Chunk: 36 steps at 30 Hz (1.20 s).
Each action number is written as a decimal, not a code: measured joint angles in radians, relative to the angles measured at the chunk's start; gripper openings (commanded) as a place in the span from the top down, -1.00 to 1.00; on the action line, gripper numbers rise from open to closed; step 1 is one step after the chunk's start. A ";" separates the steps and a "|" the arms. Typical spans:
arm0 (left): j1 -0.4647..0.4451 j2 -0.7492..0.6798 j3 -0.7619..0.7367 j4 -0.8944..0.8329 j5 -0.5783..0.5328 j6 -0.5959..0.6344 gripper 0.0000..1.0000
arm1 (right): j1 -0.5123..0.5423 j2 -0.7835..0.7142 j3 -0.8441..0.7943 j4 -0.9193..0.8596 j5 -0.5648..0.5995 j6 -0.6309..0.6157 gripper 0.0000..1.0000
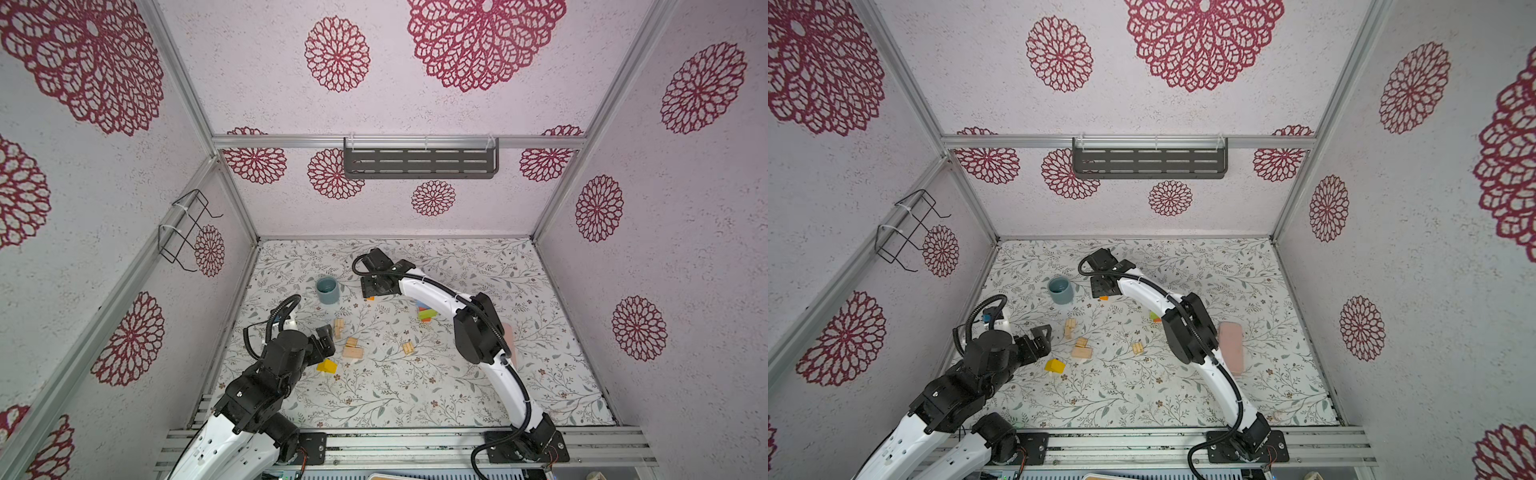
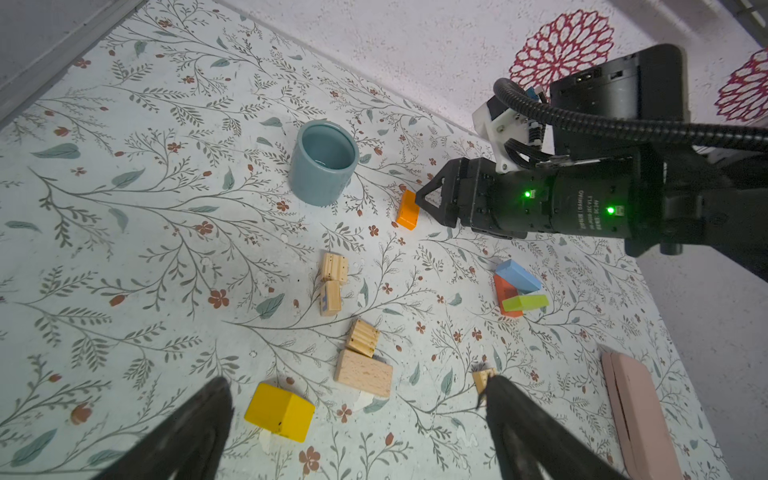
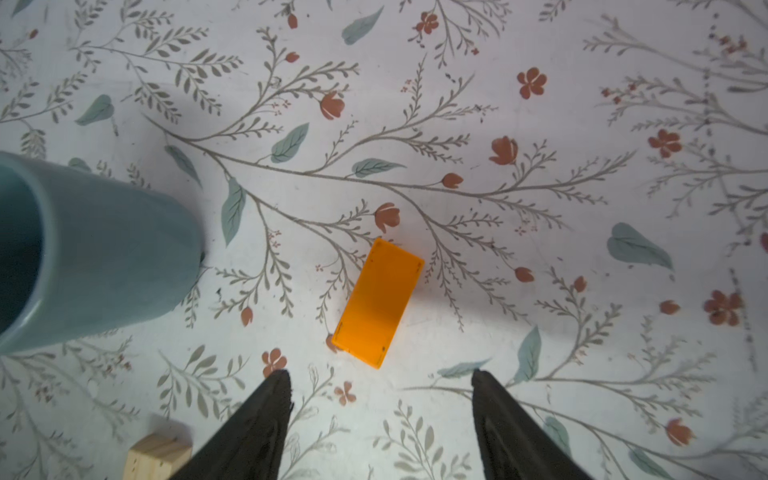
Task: Build the wood block tower
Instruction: 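Grasp the orange block with the right gripper while the left arm draws back, then lift the orange block with the right gripper and carry it over the stack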
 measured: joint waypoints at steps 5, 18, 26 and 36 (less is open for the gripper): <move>0.000 -0.012 0.010 -0.034 0.034 0.003 -0.95 | 0.008 0.066 0.046 0.023 0.030 0.039 -0.44; 0.000 -0.031 0.018 -0.053 0.089 0.011 -0.95 | 0.051 0.163 0.153 0.039 0.131 0.081 -0.38; 0.000 -0.031 0.018 -0.053 0.095 0.011 -0.95 | 0.065 0.211 0.194 0.027 0.198 0.088 -0.21; 0.000 -0.006 0.018 -0.054 0.097 0.011 -0.95 | 0.066 0.193 0.150 0.018 0.253 0.100 0.30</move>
